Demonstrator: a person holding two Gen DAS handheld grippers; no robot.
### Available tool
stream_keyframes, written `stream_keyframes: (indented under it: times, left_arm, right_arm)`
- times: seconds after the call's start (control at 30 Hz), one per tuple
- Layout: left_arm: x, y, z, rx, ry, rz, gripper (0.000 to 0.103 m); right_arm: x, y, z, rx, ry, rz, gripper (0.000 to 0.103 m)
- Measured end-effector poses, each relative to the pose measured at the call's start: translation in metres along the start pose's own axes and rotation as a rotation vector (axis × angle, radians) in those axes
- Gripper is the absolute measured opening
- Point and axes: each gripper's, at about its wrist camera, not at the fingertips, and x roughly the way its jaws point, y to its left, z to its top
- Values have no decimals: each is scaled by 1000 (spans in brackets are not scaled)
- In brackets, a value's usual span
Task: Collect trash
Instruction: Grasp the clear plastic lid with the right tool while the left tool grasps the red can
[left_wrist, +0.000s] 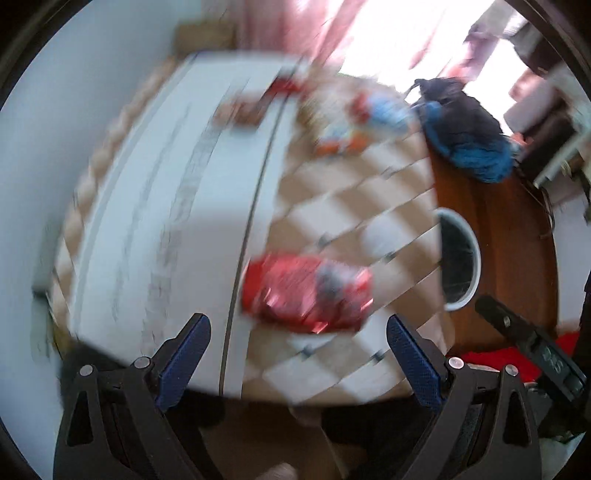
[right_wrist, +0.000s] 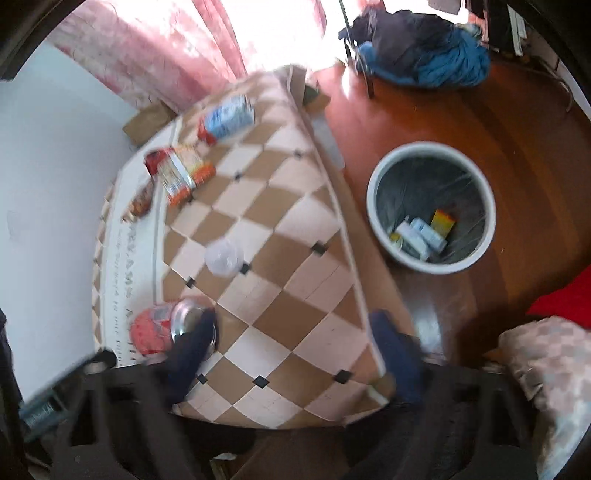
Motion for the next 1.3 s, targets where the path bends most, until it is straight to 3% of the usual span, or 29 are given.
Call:
stream_keyframes:
  times: [0.13,0.23,0.33,0.43,0.5,0.57,0.63,0.87,0.97,1.07,1.17,1.23,1.3]
  left_arm:
    - [39,28,-8,-198,102,-178,96]
    - [63,31,-3,-312,131,-277,96]
    - [84,40,8,-432,138,-319,96]
    - [85,45,22,-479,86,-312,85]
    - [83,44,32,-463,56,-278,82]
    - [76,40,43,-424,5,-248,57]
    - [65,27,60,-321,-43,-195,52]
    - [56,37,92,-42,-117,3,50]
    - [65,48,103,23,-95,8,55]
    - [80,45,112,44,-49,-60,58]
    - [85,37,109,78,-35,-29,58]
    - [86,33,108,93,-42,-9,57]
    - [84,33,105,91,-41,7,56]
  right_arm:
    - [31,3,-4,38,36,-19,72]
    - [39,5,-3,40,35,-51,72]
    - [39,5,2,18,26,-98,72]
    - [39,9,8,-9,23,-127,72]
    - [39,11,13,-19,23,-134,72]
    - [41,14,18,-21,27,-128,72]
    - [45,18,25,-21,30,-110,72]
    - [72,49,47,-54,79,-31,72]
    - [91,66,51,-83,101,-29,72]
    - [109,80,51,-108,114,-45,73]
    - [113,92,51,-141,80,-78,61]
    - [114,99,51,-166,65,-105,47]
    - [114,103,49,-187,62,-128,44]
